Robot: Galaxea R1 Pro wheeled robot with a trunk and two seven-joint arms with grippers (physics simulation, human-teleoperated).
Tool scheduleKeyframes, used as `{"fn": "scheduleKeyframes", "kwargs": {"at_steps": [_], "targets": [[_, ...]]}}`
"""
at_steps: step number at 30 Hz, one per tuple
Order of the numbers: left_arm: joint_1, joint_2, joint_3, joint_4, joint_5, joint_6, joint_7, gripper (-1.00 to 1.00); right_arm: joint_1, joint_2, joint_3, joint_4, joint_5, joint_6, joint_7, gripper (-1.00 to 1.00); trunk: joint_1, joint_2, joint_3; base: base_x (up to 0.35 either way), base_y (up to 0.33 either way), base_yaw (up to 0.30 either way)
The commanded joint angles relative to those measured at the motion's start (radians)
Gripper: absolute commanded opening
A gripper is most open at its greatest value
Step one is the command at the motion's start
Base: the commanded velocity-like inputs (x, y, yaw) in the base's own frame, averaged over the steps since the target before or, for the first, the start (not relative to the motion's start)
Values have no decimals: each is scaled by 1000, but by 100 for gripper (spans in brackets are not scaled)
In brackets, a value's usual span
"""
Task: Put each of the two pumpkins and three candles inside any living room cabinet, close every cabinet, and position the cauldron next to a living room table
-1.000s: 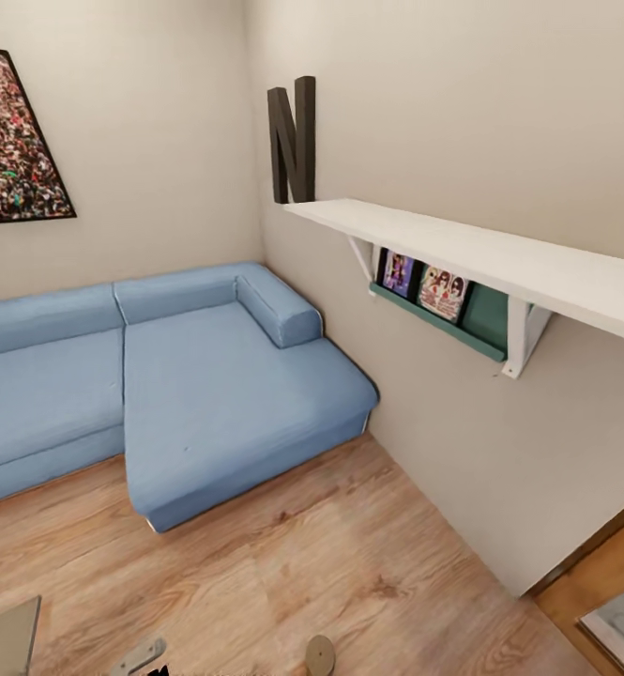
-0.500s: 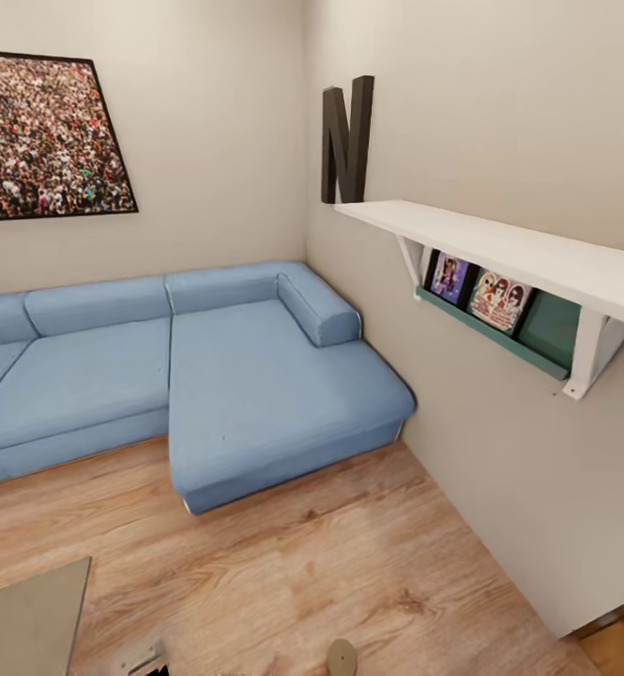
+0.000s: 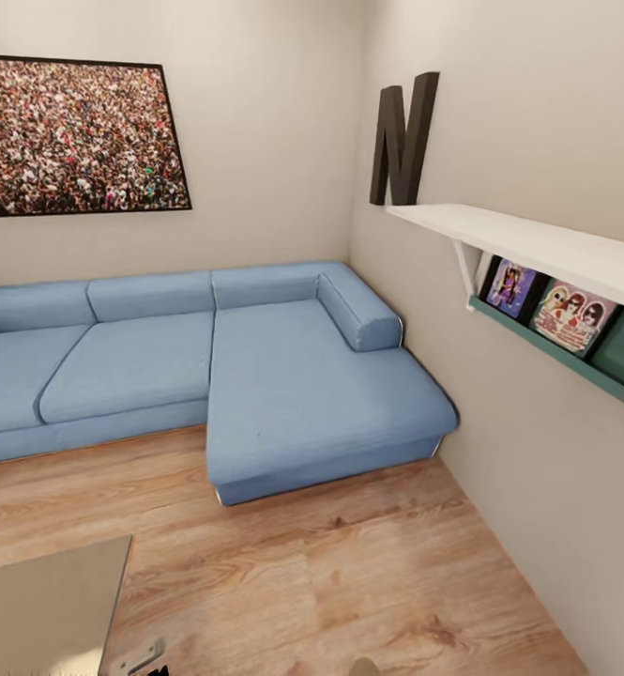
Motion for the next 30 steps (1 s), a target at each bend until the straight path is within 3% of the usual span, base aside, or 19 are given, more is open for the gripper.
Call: {"fn": "scheduleKeyframes", "kwargs": {"at_steps": [1, 8, 30], "targets": [[-1, 0, -9, 0, 6, -3, 5, 100, 0, 0, 9, -1, -9, -3, -5, 100, 0, -1, -1, 141, 0, 265], [-1, 0, -9, 0, 6, -3, 5, 100, 0, 0, 9, -1, -9, -3, -4, 100, 0, -1, -1, 144, 0, 200], [-1, 0, -9, 0, 3, -4, 5, 100, 0, 0, 9, -1, -9, -3, -4, 100, 0, -1, -1, 128, 33, 6]]}}
